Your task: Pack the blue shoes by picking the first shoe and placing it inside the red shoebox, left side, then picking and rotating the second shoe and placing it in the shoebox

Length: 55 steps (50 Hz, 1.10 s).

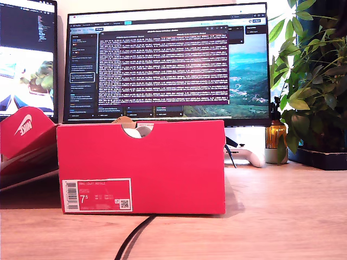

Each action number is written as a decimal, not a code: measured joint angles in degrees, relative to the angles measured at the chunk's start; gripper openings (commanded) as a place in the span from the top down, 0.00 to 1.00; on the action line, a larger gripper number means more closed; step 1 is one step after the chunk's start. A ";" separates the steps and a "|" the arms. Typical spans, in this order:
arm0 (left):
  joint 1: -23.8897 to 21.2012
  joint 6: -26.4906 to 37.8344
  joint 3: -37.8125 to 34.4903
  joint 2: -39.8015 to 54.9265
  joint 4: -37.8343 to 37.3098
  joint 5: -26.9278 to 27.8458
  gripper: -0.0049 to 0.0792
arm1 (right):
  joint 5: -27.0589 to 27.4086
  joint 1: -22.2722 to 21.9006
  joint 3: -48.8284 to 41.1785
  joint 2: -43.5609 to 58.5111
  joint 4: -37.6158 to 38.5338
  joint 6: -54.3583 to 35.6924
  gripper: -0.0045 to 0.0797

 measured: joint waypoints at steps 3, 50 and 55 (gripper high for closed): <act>0.00 0.00 0.00 0.00 0.00 0.00 0.97 | 0.00 -0.02 -2.08 -1.79 1.75 0.59 0.96; 0.00 0.00 0.00 0.00 0.00 0.00 0.97 | 0.90 -4.26 -27.21 -22.38 13.05 6.75 0.96; 0.00 0.00 0.00 0.00 0.00 0.02 0.97 | 0.90 -4.26 -27.58 -24.37 13.29 9.09 0.96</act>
